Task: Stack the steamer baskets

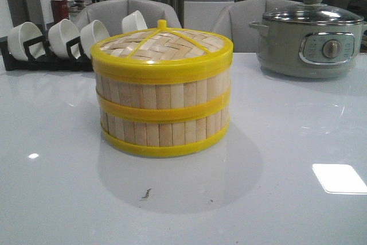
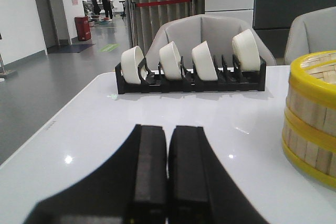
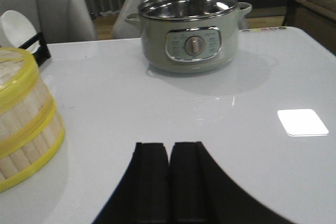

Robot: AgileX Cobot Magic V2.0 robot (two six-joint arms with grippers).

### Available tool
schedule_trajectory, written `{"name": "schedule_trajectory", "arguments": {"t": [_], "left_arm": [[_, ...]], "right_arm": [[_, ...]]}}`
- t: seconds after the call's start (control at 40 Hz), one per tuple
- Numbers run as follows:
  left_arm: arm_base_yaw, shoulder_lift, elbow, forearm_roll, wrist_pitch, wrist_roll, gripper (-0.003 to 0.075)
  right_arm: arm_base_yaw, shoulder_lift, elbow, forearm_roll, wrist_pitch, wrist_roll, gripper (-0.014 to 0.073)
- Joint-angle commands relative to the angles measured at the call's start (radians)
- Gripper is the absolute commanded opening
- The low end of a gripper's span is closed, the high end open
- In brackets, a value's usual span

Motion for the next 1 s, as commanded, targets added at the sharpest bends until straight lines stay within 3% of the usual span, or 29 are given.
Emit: {"name": "schedule_trajectory", "arguments": {"t": [0.0,0.25,0.849,0.974], "left_arm": [[0.000,-0.017,0.001,-0.008,-0.090,0.000,0.0085],[0.000,-0.017,0.001,-0.008,-0.090,0.000,0.0085],[0.000,-0.017,0.001,-0.008,-0.090,0.000,0.0085],[0.000,-0.017,0.001,-0.008,-0.090,0.000,0.0085]], "right_arm": [[0.037,-0.064,0.040,-0.012,-0.115,-0.013,0.0052],[0.044,-0.235,0.146,0.000,-0.092,-0.012,0.0052],[0.044,-0.231,0.146,0.000,-0.092,-0.009,0.0052],[0.044,-0.231,0.146,-0.071,-0.095,0.053,0.0052]]}}
